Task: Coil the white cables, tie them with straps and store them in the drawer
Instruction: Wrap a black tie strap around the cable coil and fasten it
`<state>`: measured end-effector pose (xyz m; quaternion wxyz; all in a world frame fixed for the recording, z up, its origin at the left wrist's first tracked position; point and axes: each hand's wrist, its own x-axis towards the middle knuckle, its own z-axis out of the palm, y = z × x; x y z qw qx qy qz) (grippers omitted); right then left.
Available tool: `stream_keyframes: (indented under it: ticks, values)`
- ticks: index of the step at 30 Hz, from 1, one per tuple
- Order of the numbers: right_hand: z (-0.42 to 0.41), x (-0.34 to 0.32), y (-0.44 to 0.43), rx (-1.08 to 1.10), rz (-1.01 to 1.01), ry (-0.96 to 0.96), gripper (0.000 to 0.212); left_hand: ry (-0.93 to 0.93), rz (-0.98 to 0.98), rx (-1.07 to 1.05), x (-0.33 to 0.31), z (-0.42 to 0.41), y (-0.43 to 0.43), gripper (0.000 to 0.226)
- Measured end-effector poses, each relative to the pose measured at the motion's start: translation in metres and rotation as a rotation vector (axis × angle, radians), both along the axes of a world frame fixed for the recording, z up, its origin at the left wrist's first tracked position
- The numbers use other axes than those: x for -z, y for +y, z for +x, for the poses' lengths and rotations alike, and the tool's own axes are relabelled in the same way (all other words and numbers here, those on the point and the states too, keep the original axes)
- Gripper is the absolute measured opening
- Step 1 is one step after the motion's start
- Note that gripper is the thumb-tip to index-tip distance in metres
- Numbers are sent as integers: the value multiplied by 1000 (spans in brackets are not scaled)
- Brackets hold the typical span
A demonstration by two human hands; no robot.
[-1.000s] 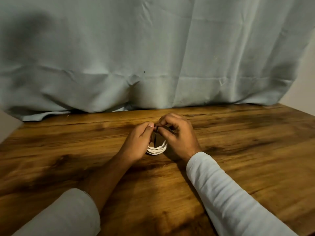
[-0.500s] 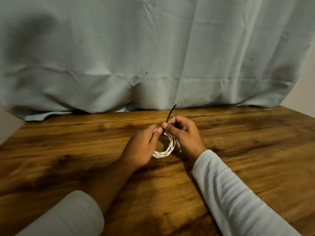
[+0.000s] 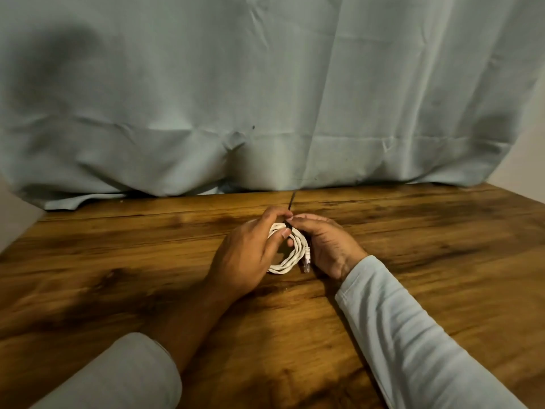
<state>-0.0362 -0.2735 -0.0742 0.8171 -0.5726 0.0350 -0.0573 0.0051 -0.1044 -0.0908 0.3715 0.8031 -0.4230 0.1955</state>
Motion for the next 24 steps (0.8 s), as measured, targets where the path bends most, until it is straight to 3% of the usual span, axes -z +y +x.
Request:
stream_keyframes:
  ticks: [4, 10, 18, 24]
  values:
    - [-1, 0, 0, 18, 39, -18, 18, 2, 4, -8, 0, 0, 0, 31]
    - [-2, -2, 2, 31, -64, -61, 4, 64, -42, 26, 2, 4, 0, 28]
    - [-2, 1, 5, 23, -211, 6, 29, 190, -211, 76, 4, 12, 2, 17]
    - [1, 7, 2, -105, -294, -60, 38, 340, -307, 92, 3, 18, 2, 10]
